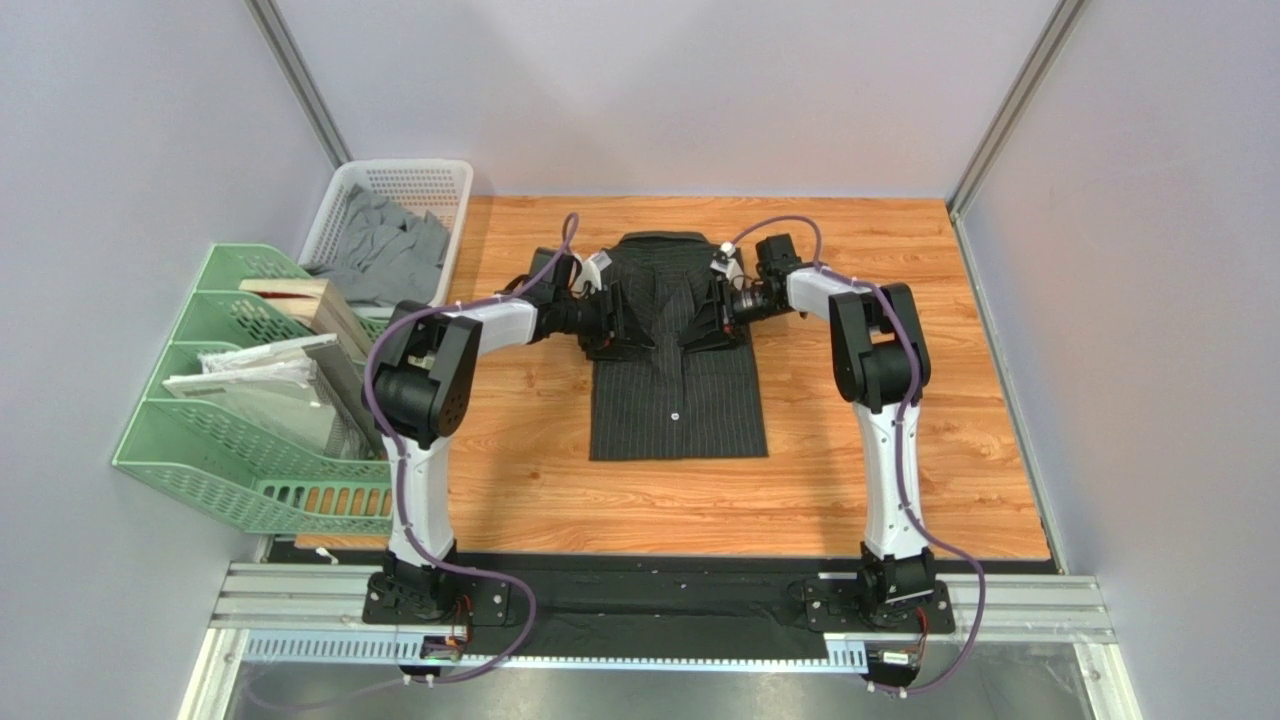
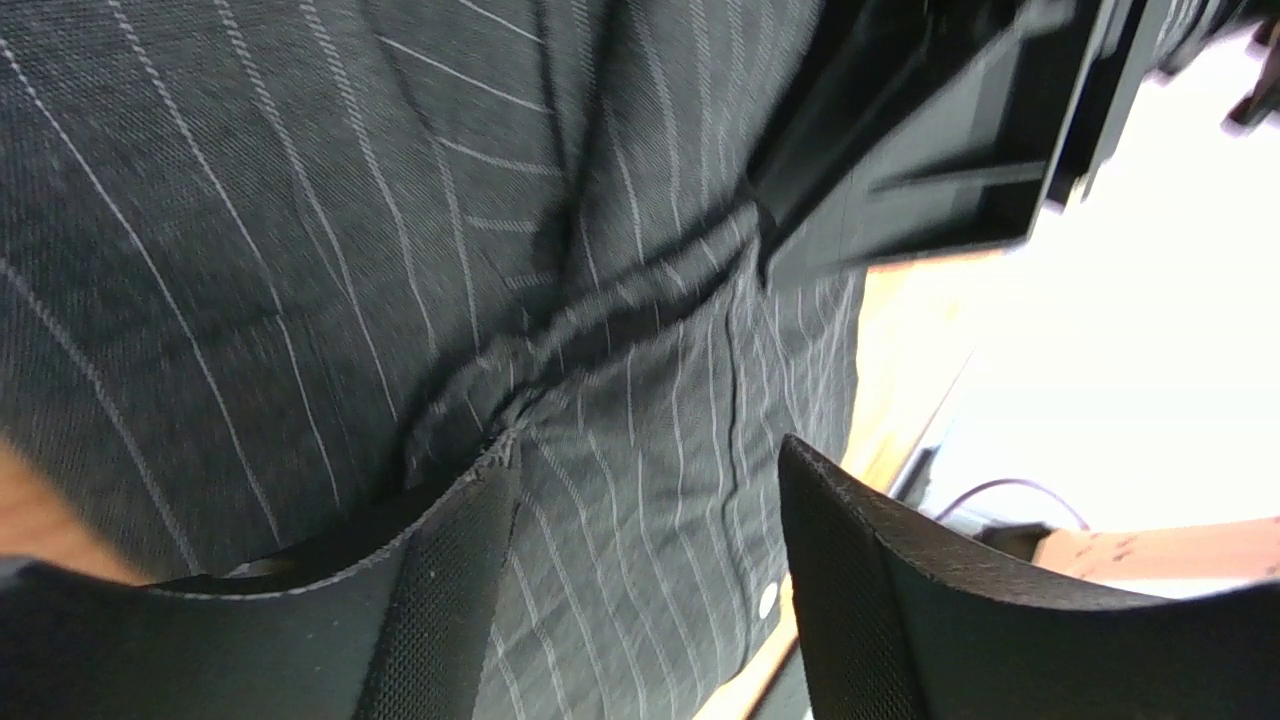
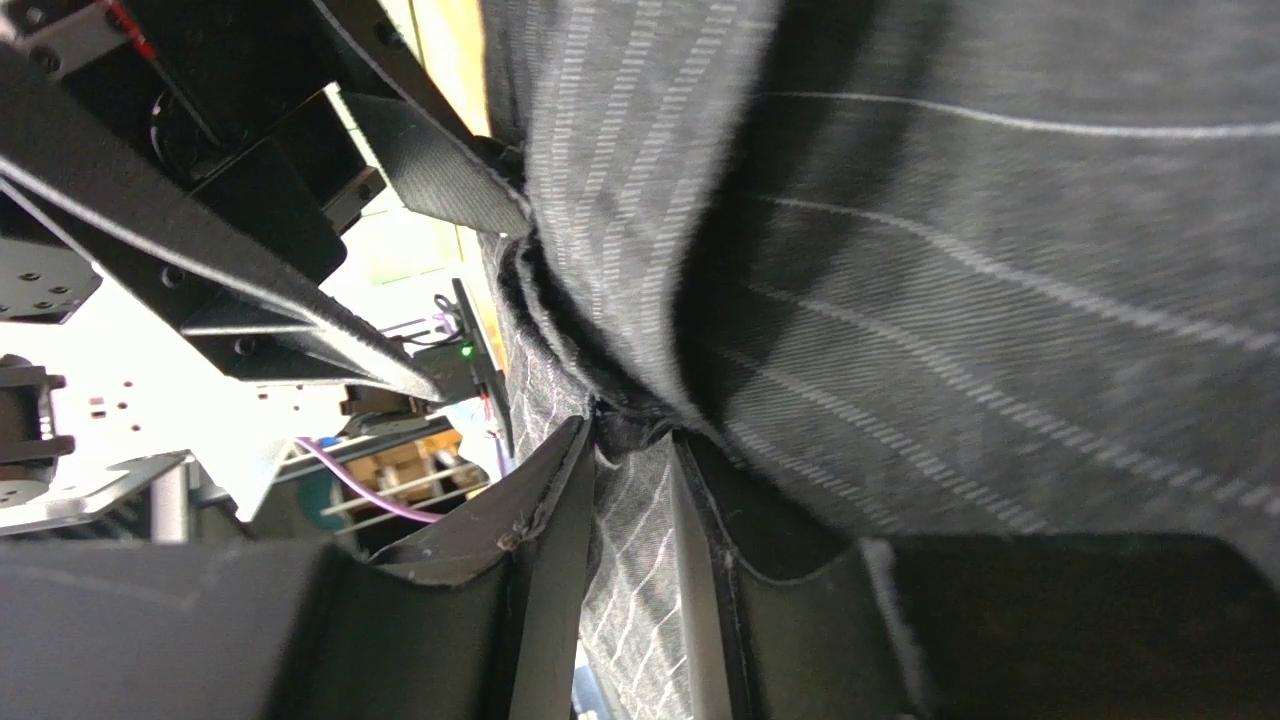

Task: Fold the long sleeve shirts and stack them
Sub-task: Fold the shirt

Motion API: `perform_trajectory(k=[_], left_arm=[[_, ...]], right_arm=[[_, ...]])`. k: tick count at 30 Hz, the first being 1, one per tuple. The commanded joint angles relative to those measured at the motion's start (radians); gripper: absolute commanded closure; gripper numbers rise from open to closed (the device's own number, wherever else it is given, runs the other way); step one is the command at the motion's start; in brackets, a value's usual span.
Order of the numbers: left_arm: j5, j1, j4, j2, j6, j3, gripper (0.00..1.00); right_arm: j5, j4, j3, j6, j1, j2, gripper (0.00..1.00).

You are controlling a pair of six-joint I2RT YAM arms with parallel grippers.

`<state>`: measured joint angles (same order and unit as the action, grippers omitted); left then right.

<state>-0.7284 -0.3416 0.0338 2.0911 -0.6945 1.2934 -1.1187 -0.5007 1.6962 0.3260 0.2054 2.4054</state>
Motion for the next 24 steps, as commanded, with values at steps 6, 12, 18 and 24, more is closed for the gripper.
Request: perform_trajectory(k=[6,12,18,24], left_arm=[[0.144,-0.043,0.274,-0.373,0.651,-0.032,0.27],[0.417,-0.283,0.358,-0.584,1.104,-0.182,0.35],[0.605,-0.552,0.239,-0.635,1.244,-0.319,0.36],[0.688,-0.735,0.129,-0.557,1.254,-0.355,0.36]], right_arm=[[-0.010,-0.082,0.046,-0.167,-0.004,-0.281,0.66],[0.031,-0.213,0.031,-0.321,0.041,-0.315,0.74],[-0.018,-0.249,0.074,-0.384,0.080,-0.161,0.77],[0.055,-0.334,0.161,-0.487,0.078,-0.019,0.79]])
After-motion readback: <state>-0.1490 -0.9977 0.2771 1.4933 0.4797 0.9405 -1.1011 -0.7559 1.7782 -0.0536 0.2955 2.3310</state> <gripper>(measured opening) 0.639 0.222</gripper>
